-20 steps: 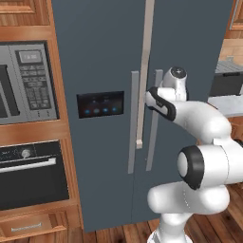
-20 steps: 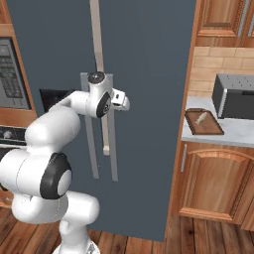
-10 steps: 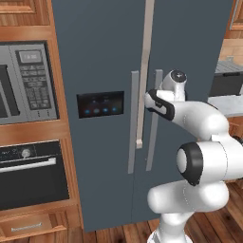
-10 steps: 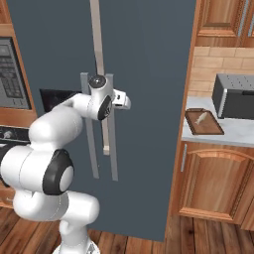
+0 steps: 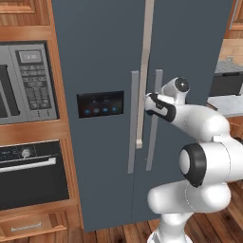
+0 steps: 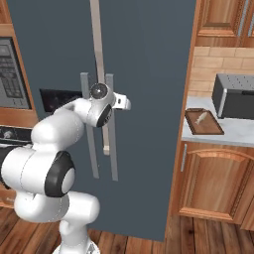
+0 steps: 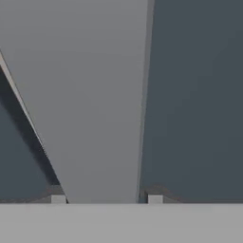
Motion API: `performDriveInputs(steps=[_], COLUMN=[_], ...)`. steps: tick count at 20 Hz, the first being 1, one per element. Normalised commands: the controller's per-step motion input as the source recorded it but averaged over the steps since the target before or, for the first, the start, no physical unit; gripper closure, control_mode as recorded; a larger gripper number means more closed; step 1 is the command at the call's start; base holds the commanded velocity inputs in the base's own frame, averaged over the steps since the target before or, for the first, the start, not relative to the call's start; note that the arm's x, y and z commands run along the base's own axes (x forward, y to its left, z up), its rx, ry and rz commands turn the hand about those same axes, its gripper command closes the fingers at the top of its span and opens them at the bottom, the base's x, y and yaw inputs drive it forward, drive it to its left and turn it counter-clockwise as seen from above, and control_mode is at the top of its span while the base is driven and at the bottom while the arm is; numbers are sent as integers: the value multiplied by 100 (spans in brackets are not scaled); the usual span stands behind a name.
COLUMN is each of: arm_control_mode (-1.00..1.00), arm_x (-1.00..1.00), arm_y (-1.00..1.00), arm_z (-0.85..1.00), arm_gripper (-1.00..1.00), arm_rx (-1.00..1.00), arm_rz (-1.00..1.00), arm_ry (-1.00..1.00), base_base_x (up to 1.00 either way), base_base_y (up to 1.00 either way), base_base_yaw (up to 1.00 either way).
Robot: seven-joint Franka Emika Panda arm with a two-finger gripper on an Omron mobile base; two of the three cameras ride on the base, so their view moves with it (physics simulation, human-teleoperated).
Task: Retrieve a lemon from the fridge and place it on the cutting board with the fish.
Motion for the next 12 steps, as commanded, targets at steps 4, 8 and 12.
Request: performDriveInputs(steps=[4, 8, 12], arm_control_mode=[-100, -100, -100], arm_x=[-13, -88, -100], arm_y=[-13, -41, -78], arm_z=[10, 45, 47], arm_gripper=[100, 100, 100], arm_rx=[0, 0, 6], arm_rz=[0, 4, 2], arm_ry=[0, 2, 9], base_base_x=[0, 0, 0], base_base_y=[0, 0, 0], base_base_yaw=[0, 0, 0])
